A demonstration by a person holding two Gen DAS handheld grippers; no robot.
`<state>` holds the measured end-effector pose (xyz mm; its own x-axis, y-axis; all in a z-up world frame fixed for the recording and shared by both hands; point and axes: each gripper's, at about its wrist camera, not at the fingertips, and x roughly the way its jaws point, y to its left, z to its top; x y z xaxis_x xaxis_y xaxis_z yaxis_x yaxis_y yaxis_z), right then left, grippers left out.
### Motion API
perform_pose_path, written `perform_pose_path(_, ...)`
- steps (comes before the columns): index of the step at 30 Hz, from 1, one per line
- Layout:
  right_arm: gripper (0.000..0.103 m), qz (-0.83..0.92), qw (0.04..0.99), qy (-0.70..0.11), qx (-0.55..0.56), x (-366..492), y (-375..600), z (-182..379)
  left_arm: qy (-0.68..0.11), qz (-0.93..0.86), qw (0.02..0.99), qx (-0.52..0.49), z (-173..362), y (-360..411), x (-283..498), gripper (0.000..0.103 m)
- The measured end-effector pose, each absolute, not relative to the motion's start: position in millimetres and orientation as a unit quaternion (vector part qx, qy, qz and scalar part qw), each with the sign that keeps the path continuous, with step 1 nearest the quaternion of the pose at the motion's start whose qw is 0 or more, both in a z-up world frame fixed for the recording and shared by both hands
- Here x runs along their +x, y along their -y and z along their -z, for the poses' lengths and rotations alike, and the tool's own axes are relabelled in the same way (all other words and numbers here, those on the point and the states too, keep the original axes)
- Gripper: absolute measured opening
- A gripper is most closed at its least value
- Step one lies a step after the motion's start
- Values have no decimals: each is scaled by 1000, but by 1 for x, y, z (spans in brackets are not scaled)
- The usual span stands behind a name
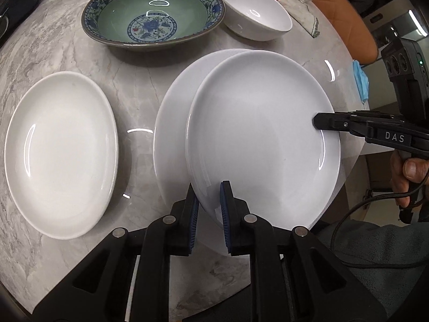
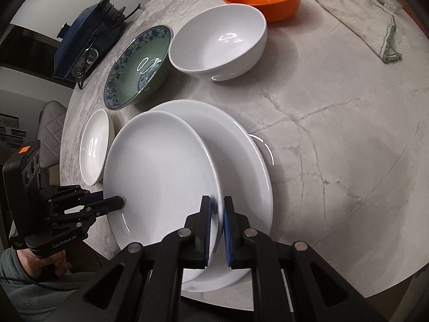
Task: Organize plates and bowls
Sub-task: 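Lift the smaller white plate with both tools and carry it over the large plate, then lower the smaller plate onto the large plate and open both tools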
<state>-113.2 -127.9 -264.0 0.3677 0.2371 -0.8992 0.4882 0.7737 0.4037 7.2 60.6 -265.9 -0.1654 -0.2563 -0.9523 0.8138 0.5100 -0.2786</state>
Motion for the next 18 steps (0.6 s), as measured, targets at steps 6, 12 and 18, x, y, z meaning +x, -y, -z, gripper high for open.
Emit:
perform_pose_path(6,12,91,759,-562,316,-114,127,274,-613,447,606,238,281,-53,7,15)
perform_pose_path(12,13,94,763,-564,301,-116,126,277,-606,449,608,247,283,-48,4,15)
perform_pose_path(18,14,93,766,-568,286,-116,125,275,-605,447,610,249,280,-41,4,16)
